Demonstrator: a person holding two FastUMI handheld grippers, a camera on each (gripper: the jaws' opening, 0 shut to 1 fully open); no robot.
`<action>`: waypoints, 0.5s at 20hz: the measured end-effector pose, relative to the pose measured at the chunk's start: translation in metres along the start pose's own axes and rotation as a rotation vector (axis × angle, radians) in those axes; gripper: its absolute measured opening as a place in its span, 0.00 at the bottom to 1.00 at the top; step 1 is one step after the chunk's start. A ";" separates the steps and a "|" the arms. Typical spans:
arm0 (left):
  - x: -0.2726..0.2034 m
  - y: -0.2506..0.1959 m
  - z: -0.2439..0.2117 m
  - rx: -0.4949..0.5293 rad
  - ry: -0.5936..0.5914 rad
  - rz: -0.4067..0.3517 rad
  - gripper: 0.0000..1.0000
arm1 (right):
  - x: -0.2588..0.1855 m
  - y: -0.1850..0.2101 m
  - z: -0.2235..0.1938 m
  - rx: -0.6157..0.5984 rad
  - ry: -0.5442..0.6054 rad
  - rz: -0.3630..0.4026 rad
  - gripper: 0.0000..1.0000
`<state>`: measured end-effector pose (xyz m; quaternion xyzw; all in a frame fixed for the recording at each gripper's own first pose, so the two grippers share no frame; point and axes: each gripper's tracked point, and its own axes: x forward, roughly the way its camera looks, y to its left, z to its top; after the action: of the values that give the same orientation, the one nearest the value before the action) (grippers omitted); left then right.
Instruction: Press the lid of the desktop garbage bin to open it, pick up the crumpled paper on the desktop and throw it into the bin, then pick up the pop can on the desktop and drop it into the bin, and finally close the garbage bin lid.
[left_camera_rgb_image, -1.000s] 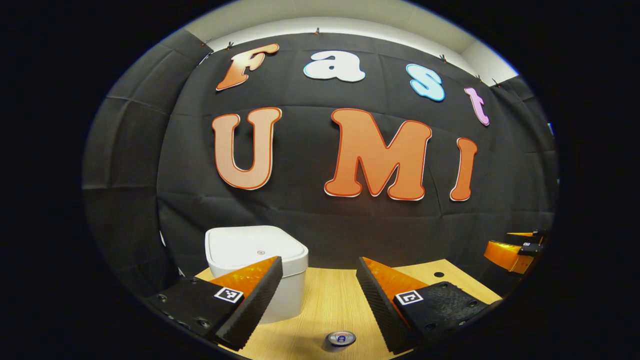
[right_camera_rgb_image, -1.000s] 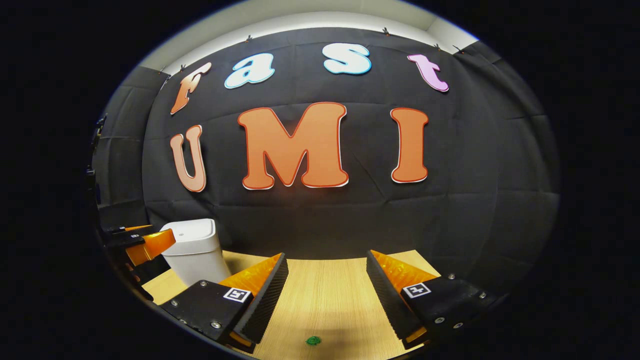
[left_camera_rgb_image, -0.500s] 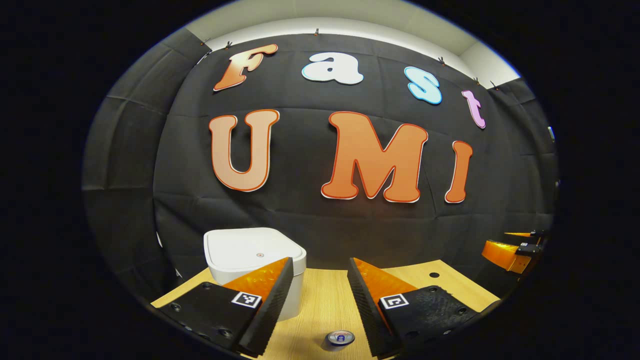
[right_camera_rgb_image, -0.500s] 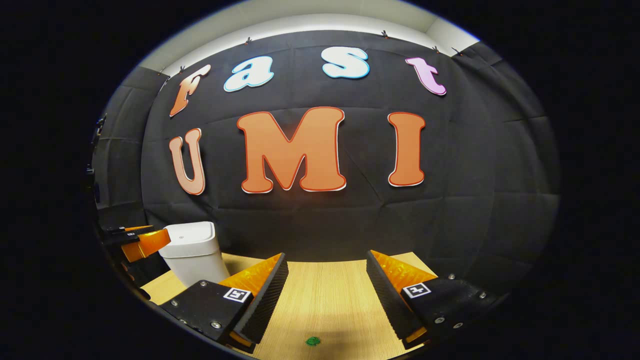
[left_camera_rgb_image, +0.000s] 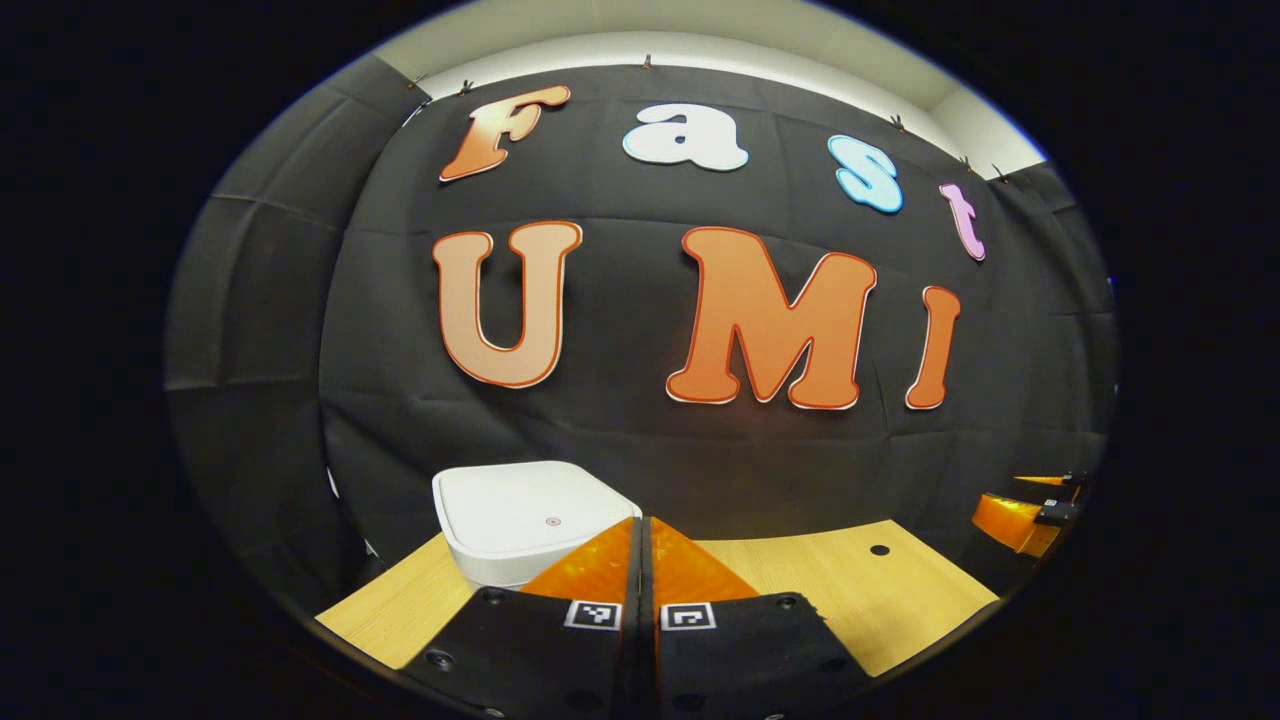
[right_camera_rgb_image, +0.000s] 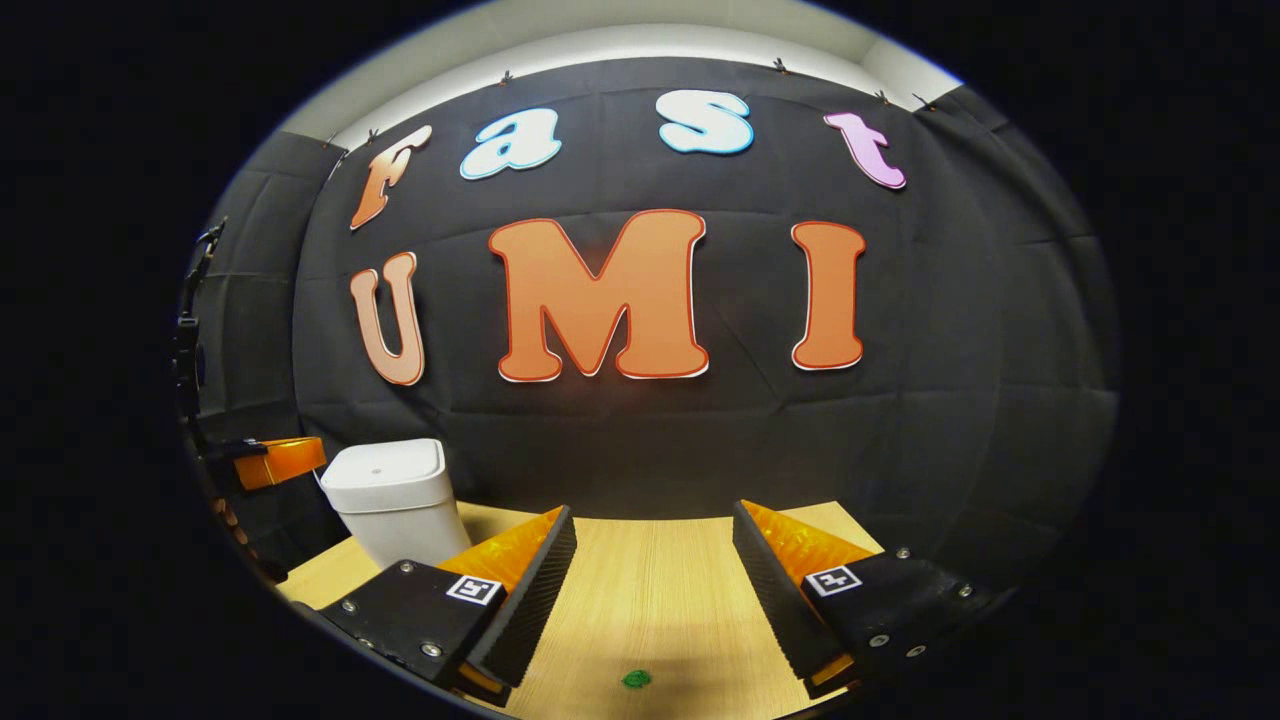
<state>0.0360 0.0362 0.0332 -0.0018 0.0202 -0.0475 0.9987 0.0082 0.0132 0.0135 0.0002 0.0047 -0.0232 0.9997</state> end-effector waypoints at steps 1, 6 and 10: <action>0.003 0.001 0.004 -0.002 0.001 -0.010 0.00 | 0.001 0.001 0.001 -0.003 0.001 0.000 0.94; 0.027 0.023 0.018 -0.022 0.060 -0.036 0.00 | 0.002 0.004 0.007 -0.015 -0.002 0.012 0.94; 0.054 0.059 0.031 0.081 0.111 -0.006 0.00 | 0.003 0.010 0.011 -0.002 -0.006 0.026 0.94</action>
<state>0.0967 0.0897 0.0617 0.0414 0.0736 -0.0514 0.9951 0.0122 0.0231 0.0244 -0.0008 0.0018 -0.0100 0.9999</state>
